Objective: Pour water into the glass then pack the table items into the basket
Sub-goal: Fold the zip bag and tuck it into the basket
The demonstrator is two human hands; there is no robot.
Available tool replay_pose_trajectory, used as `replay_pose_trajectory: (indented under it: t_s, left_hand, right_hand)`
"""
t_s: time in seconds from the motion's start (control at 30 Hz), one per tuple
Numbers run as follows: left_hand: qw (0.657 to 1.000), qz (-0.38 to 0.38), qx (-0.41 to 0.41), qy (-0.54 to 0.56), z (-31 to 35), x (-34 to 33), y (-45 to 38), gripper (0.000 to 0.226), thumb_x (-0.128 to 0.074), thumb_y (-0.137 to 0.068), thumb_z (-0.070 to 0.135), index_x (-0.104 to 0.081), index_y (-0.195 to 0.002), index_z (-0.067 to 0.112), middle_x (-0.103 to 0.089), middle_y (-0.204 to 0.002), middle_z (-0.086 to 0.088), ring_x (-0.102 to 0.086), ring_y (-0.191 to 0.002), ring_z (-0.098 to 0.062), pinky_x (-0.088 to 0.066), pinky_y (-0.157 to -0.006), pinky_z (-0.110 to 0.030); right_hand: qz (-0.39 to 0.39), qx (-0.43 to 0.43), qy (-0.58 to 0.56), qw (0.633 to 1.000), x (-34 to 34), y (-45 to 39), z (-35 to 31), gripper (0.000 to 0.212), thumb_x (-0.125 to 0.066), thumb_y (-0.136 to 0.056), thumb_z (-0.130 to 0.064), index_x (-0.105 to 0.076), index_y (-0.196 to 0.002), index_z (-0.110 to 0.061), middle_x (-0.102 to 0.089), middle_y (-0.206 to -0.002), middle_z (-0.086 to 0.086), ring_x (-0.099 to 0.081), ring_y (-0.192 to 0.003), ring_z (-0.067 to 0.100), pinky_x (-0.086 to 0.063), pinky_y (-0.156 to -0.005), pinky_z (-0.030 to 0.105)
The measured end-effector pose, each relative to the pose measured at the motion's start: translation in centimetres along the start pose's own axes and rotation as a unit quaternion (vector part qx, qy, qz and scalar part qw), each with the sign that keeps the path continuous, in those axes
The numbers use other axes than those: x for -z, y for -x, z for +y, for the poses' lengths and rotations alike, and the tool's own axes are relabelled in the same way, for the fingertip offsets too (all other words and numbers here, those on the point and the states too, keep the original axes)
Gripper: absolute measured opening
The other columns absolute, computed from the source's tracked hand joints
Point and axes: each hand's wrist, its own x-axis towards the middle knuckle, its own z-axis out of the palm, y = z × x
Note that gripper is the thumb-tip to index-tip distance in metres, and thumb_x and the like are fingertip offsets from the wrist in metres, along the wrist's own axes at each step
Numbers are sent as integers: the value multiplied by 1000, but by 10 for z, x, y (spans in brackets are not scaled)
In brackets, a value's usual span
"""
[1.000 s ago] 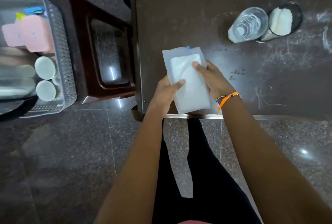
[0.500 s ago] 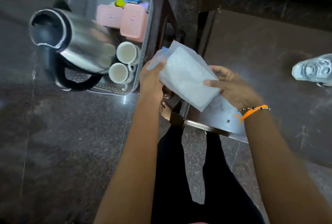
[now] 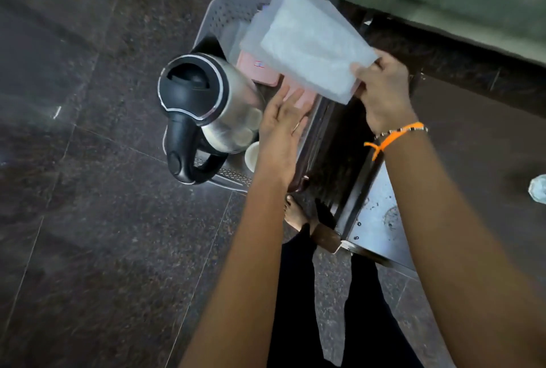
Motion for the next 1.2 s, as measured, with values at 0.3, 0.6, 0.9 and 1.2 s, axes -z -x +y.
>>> replay_pose_trajectory:
  t_s: [0.3, 0.6, 0.9, 1.2]
  left_hand:
    - [971, 84, -64, -214, 7, 5, -20, 39, -46, -88, -7, -54, -122, 9, -57, -111, 2, -53, -86, 9, -39, -74, 4]
    - [945, 80, -80, -308, 18, 0, -34, 46, -39, -86, -10, -48, -128, 7, -55, -128, -8, -54, -105, -19, -42, -89, -18]
    - [925, 83, -71, -365, 12, 5, -40, 47, -40, -85, -9, -49, -128, 7, -54, -127, -12, -54, -107, -23, -40, -92, -22]
    - [928, 62, -61, -362, -21, -19, -8, 23, -51, -90, 8, -61, -111, 13, -61, -92, 4, -61, -94, -19, -46, -86, -24]
  right_hand:
    - [-91, 30, 374, 922, -85, -70, 5, 29, -59, -84, -3, -60, -112, 4, -55, -94, 9, -52, -89, 20, -49, -92, 40]
    - [-72, 184, 557, 806, -105, -74, 7, 17, -54, -89, -14, -62, -101, -5, -59, -119, 24, -55, -113, 36, -41, -93, 35]
    - [-37, 182, 431, 883, -77, -65, 10, 22, -71, -76, -17, -67, -95, -8, -69, -92, 7, -57, -84, 13, -48, -84, 25]
    - [-27, 132, 337, 932, 10, 16, 23, 17, -61, -83, -4, -69, -98, -6, -68, -92, 2, -58, -80, 4, -40, -71, 3]
